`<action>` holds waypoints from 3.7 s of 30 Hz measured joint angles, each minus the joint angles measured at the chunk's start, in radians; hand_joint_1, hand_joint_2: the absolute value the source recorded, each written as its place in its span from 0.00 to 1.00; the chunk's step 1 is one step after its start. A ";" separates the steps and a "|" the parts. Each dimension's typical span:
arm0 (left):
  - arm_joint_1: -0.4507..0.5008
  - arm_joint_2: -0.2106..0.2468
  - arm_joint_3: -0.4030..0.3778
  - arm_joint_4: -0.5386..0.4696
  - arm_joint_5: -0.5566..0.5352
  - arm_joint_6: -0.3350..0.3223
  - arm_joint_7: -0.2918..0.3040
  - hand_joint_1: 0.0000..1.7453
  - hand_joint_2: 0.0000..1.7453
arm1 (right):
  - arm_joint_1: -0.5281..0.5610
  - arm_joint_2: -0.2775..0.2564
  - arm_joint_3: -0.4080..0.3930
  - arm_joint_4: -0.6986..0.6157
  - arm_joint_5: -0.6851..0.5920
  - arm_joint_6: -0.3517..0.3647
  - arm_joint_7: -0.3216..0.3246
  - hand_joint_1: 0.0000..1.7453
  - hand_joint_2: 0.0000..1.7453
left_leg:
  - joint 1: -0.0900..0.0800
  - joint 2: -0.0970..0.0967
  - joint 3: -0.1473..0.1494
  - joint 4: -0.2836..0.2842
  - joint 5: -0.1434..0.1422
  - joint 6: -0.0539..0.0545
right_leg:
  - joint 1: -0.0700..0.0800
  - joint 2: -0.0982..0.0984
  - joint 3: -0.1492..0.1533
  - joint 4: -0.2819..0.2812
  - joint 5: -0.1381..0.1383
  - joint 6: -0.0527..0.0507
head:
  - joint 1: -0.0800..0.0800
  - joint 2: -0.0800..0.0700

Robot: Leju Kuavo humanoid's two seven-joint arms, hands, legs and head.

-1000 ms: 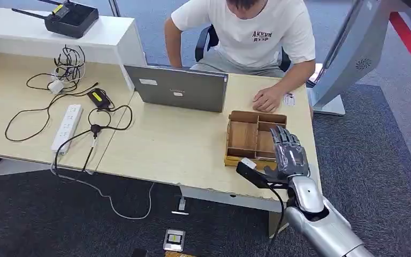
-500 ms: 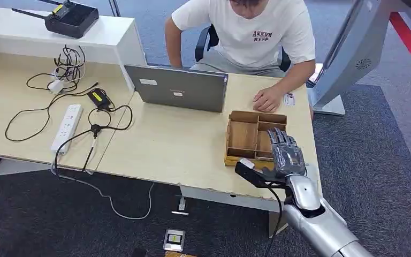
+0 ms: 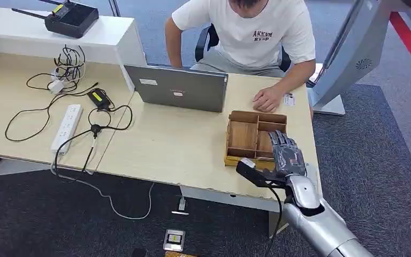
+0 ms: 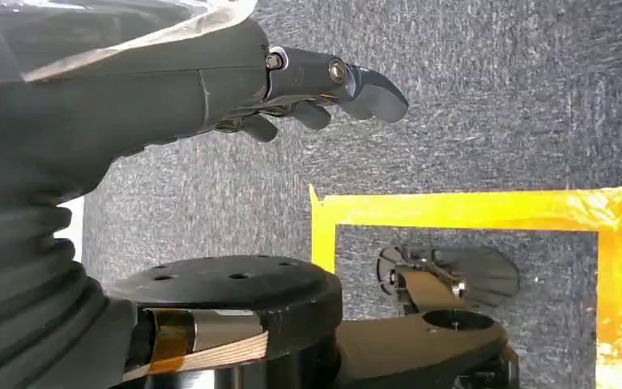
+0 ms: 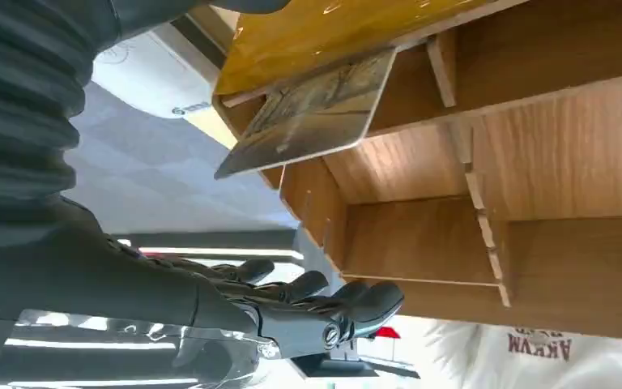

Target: Pass the card to the sensor for recognition and then transmit it.

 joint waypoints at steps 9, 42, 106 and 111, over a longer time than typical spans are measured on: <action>0.000 0.001 0.000 -0.002 0.007 0.000 -0.003 0.00 1.00 | -0.005 -0.003 0.000 0.026 -0.016 -0.010 0.012 0.00 1.00 | 0.000 0.000 0.000 0.000 0.000 0.000 | 0.000 0.000 0.000 0.000 0.000 0.000 | 0.000 0.000; 0.001 0.001 0.000 -0.010 0.026 0.011 -0.005 0.00 1.00 | -0.017 0.004 0.003 0.031 -0.028 -0.009 -0.008 1.00 1.00 | 0.000 0.000 0.000 0.000 0.000 0.000 | 0.000 0.000 0.000 0.000 0.000 0.000 | 0.000 0.000; 0.005 0.002 -0.026 -0.029 -0.024 0.022 -0.003 0.00 1.00 | -0.129 -0.086 -0.109 -0.276 0.076 -0.167 0.087 1.00 1.00 | 0.000 0.000 0.000 0.001 0.000 0.000 | 0.000 0.000 0.000 0.000 0.001 0.001 | 0.000 0.000; 0.005 0.002 -0.027 -0.029 -0.025 0.010 0.002 0.00 1.00 | -0.145 -0.087 -0.110 -0.296 0.092 -0.118 0.083 1.00 1.00 | 0.000 0.000 0.000 0.001 0.000 0.000 | 0.000 0.000 0.000 0.000 0.001 0.001 | 0.000 0.000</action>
